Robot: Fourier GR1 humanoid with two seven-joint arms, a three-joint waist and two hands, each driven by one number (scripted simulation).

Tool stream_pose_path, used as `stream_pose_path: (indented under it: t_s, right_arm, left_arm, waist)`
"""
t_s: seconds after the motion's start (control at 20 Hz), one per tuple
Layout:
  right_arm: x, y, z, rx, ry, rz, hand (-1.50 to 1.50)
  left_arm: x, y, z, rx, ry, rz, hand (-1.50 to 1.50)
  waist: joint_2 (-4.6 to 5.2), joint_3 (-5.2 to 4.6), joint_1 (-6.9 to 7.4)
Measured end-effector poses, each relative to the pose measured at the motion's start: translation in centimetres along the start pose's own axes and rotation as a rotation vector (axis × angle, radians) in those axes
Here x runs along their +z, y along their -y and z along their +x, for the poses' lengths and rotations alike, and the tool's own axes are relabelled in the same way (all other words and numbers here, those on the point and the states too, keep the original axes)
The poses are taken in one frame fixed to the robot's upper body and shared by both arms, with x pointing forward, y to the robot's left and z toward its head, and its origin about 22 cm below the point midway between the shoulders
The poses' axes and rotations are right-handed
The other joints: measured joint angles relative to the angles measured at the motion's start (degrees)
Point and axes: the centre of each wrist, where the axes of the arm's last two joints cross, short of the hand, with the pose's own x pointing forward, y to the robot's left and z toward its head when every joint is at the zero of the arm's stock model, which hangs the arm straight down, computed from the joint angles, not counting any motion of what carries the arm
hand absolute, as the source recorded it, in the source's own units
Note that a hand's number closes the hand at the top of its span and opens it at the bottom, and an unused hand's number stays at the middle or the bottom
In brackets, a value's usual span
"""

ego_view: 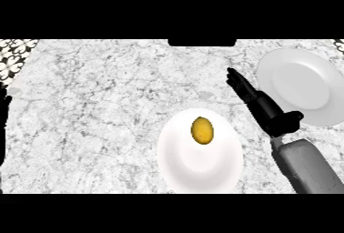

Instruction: Pick the lemon from the plate and place it in the plate

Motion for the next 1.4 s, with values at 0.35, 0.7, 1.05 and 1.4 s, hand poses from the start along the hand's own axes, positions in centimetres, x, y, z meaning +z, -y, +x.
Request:
stream_pose_path:
  t_s: [0.35, 0.7, 1.05, 1.4]
  right_arm:
    - [-2.5, 2.4, 1.9, 0.014, 0.061, 0.045, 1.50]
    - [0.6, 3.0, -3.4, 0.063, 0.134, -0.211, -1.50]
    - [3.0, 2.2, -5.9, 0.229, 0.110, -0.071, -1.50]
    - [2.7, 1.9, -3.8, 0.365, 0.036, 0.016, -1.50]
  left_arm:
    - [0.0, 3.5, -1.0, 0.085, -0.077, -0.179, 0.00]
    - [0.1, 6.9, -2.0, 0.169, -0.141, -0.325, 0.00]
    - [-0.3, 8.2, -3.6, 0.188, -0.167, -0.369, 0.00]
    - [-1.1, 8.5, -3.5, 0.191, -0.165, -0.376, 0.00]
  waist:
    - [-0.44, -1.07, -1.75]
    - [0.02, -0.88, -2.35]
    - [-0.27, -0.86, -1.84]
    - [-0.44, -0.86, -1.72]
